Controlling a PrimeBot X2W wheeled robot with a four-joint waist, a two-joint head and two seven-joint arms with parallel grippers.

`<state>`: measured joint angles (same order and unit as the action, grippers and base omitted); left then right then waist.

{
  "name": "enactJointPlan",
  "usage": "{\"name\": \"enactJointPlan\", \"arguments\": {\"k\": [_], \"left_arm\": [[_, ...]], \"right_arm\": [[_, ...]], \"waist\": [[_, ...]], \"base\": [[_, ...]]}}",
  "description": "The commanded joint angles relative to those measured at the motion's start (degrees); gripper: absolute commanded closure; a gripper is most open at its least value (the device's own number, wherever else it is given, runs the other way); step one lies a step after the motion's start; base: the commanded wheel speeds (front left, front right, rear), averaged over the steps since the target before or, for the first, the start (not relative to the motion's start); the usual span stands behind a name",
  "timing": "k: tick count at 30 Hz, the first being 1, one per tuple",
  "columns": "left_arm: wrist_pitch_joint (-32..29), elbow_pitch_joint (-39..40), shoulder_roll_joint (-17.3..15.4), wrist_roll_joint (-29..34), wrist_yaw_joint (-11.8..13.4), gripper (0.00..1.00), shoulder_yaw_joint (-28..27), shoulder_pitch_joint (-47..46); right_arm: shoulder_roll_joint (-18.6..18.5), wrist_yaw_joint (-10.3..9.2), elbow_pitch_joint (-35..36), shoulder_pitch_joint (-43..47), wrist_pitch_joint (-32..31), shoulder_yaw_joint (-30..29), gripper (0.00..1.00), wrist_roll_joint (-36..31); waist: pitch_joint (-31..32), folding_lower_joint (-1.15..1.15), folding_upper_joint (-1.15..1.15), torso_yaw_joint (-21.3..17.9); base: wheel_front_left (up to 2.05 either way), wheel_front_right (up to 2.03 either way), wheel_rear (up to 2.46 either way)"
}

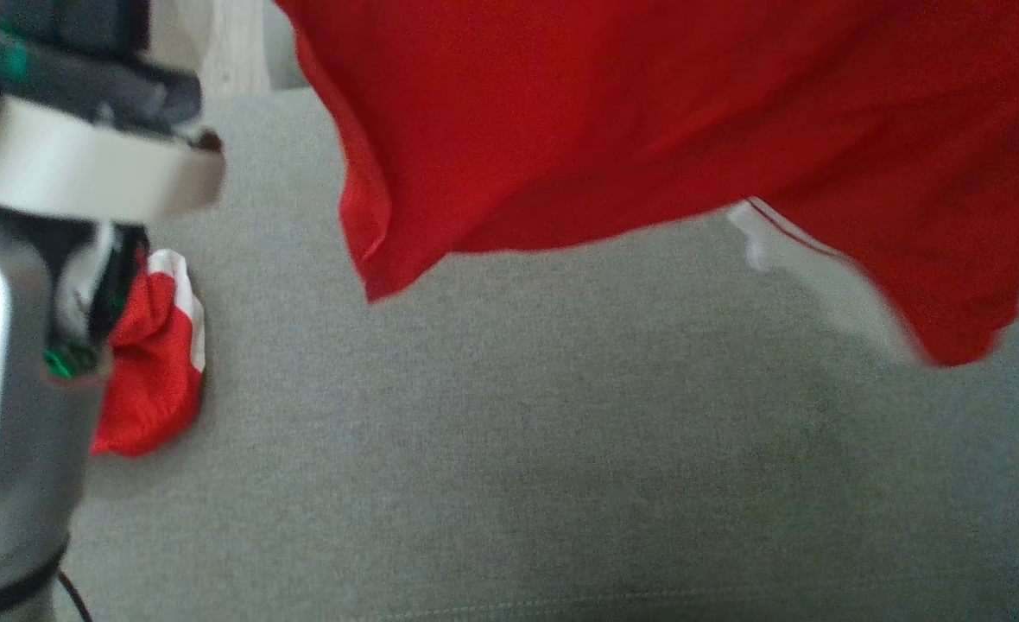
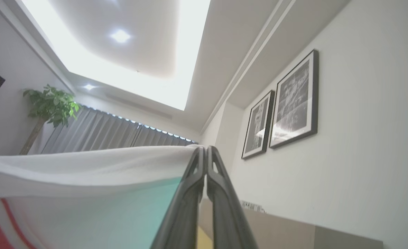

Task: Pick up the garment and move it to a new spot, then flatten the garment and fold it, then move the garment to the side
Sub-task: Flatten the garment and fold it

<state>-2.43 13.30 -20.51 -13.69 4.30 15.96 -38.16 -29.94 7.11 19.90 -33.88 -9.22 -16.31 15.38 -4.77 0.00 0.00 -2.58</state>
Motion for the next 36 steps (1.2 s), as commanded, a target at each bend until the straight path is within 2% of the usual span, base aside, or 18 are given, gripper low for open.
{"name": "enactJointPlan", "arguments": {"k": [1,10,18,24,25,31,36], "left_arm": [[-1.0,1.8,-2.7,0.1,-0.4,1.00,-2.9,-4.0],[-4.2,-2.2,-1.8,-3.4,-2.9,1.00,-2.1,-11.2],[-3.0,-14.5,2.2,-5.9,-4.5,1.00,-0.1,-17.0],[4.7,-33.0,7.5,-6.8,-5.0,1.00,0.0,-25.5],[4.7,-33.0,7.5,-6.8,-5.0,1.00,0.0,-25.5],[14.9,-51.5,10.7,-7.1,-4.7,1.00,-1.7,-34.6],[17.3,-61.5,12.5,-7.2,-5.2,1.00,-2.9,-35.4]], "right_arm": [[-2.1,0.37,1.2,-2.5,-0.9,0.9,1.00,0.9],[-5.7,0.37,-5.1,-11.3,-3.8,4.4,1.00,5.1],[-4.7,0.37,-17.2,-16.1,-1.0,10.6,1.00,8.8],[-0.2,0.37,-32.9,-26.8,6.8,18.2,1.00,9.9],[-0.2,0.37,-32.9,-26.8,6.8,18.2,1.00,9.9],[6.3,0.37,-50.1,-37.8,17.1,24.6,1.00,11.0],[11.5,0.37,-61.9,-38.6,20.8,32.3,1.00,13.5]], "waist": [[1.5,0.00,0.00,-0.2],[2.1,0.00,0.00,-0.7],[-2.0,0.00,0.00,-1.1],[-4.5,0.00,0.00,-1.1],[-4.5,0.00,0.00,-1.1],[-6.5,0.00,0.00,-2.0],[-9.2,0.00,0.00,-2.7]], "base": [[0.00,0.00,0.00],[0.00,0.00,0.00],[0.00,0.00,0.00],[0.00,0.00,0.00],[0.00,0.00,0.00],[0.00,0.00,0.00],[0.00,0.00,0.00]]}}
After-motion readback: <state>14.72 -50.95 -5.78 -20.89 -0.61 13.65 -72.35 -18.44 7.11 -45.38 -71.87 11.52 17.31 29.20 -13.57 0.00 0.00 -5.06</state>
